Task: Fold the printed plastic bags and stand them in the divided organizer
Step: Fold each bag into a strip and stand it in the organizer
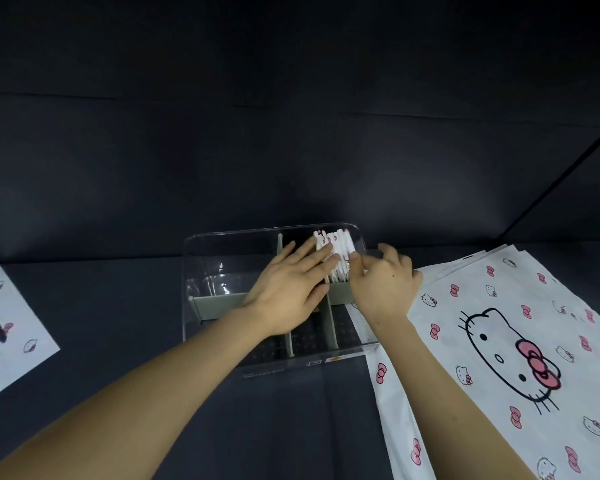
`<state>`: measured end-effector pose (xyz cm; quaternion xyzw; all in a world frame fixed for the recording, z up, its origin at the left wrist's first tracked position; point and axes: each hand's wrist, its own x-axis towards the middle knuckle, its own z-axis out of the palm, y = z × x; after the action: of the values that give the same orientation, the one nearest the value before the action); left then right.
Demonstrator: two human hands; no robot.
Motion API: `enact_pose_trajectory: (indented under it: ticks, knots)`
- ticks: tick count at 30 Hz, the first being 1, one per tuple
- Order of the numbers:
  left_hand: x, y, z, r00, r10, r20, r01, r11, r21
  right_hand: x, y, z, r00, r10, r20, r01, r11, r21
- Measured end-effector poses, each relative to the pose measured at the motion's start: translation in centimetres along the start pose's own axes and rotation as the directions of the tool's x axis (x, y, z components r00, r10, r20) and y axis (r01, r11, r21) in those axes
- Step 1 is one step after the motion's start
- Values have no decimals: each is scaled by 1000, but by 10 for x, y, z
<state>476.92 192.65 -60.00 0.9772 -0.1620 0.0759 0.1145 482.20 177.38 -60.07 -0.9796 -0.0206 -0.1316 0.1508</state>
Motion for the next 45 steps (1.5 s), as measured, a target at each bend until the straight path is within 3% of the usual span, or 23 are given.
enact_pose_trajectory:
  ticks: [1, 5, 8, 10, 13, 16, 18, 21, 23, 27, 29, 32, 34, 37, 42, 45]
  knots:
    - [-8, -3, -4, 1000, 11, -16, -11, 1000, -2, -3, -1, -3, 1000, 3, -17, -3, 1000, 5]
    - [-66, -22, -31, 997, -3, -77, 6, 999, 41, -36, -24, -19, 942, -71, -327, 95, 994, 56]
    - [-139, -43, -48, 985, -145, -96, 154, 984, 86, -80, -59, -29, 926, -184, -329, 250, 953, 172]
    - [-194, -60, -54, 947, -301, -113, 312, 946, 93, -113, -87, -28, 908, -314, -276, 391, 872, 295]
    - [-267, -88, -56, 818, -552, -160, 571, 812, 122, -158, -130, -15, 821, -534, -203, 564, 703, 432]
    - [-315, -117, -50, 638, -743, -203, 770, 624, 133, -197, -162, 15, 674, -736, -73, 678, 575, 457]
    - [-335, -137, -45, 524, -828, -199, 852, 510, 119, -214, -172, 42, 593, -803, 64, 733, 571, 369]
    - [-351, -157, -33, 364, -924, -118, 928, 349, 133, -222, -174, 73, 559, -785, 266, 757, 615, 223]
    - [-358, -162, -23, 335, -940, -72, 936, 322, 144, -223, -170, 86, 559, -776, 292, 766, 618, 177]
    - [-368, -160, -14, 394, -912, -112, 918, 396, 3, -222, -171, 91, 614, -759, 216, 723, 651, 230]
    - [-374, -158, -14, 486, -867, -113, 868, 493, -55, -220, -181, 87, 647, -739, 184, 680, 670, 298]
    - [-389, -149, -11, 689, -715, -116, 705, 699, -122, -216, -197, 84, 530, -834, 153, 760, 548, 349]
    - [-399, -143, -9, 769, -632, -97, 608, 770, -194, -216, -197, 89, 437, -887, 147, 798, 458, 392]
    - [-405, -140, -10, 821, -563, -98, 524, 809, -265, -219, -183, 95, 402, -911, 92, 796, 397, 456]
    - [-399, -138, -13, 862, -501, -69, 468, 842, -269, -227, -171, 87, 362, -914, -185, 879, 268, 395]
    - [-394, -124, -17, 860, -493, -128, 450, 853, -263, -234, -173, 75, 385, -903, -191, 882, 300, 364]
